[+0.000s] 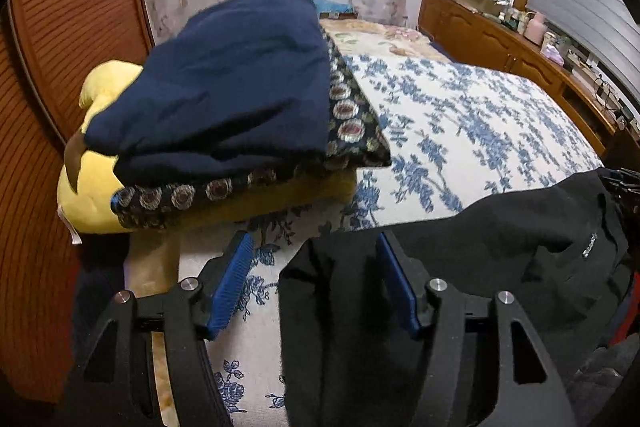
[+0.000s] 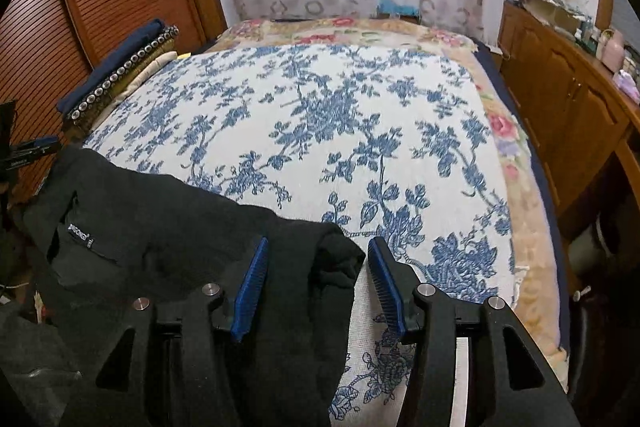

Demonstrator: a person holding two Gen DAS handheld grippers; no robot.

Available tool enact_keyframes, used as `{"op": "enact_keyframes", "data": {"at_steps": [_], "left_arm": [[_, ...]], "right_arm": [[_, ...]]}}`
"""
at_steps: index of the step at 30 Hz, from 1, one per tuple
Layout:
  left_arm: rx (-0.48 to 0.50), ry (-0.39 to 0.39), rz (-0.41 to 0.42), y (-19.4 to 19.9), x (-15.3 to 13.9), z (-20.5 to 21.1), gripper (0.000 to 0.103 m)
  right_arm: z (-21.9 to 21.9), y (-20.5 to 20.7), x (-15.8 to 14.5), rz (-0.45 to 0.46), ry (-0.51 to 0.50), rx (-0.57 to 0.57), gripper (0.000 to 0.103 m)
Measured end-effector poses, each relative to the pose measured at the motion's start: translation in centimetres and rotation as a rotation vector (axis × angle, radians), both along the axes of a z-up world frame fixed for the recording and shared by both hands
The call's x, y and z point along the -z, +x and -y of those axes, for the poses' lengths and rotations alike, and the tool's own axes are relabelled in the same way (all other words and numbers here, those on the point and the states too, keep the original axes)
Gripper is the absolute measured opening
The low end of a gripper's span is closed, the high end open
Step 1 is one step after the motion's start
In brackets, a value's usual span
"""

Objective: Fold small clothes
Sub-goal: 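Grasp the black shirt's hem edge with both tools side by side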

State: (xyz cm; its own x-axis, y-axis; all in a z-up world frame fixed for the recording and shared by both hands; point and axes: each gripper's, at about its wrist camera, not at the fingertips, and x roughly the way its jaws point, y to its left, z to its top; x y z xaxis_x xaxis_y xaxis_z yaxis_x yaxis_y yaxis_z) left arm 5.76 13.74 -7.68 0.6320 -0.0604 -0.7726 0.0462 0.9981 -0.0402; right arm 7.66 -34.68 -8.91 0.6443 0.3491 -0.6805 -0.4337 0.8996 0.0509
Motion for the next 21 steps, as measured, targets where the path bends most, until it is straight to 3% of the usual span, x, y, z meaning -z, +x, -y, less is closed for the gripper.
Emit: {"op": "enact_keyframes", "data": {"at_steps": [15, 17, 21], "left_arm": [[-0.002, -0.036, -0.053, 0.4, 1.8, 0.0, 0.065], [0.000, -0.028, -0.049, 0.3, 1.9, 0.2, 0.065], [0.014, -0.024, -0.037, 0.1, 1.9, 0.4, 0.060]], "right_arm": [[-1.1, 0.0, 0.7, 0.006, -0.065, -0.034, 0.057], [-1.2, -0.1, 0.8, 0.007, -0.068, -0.044, 0.051], [-1.2, -0.5, 0.7, 0.000, -0.045, -0.086, 0.027]]}}
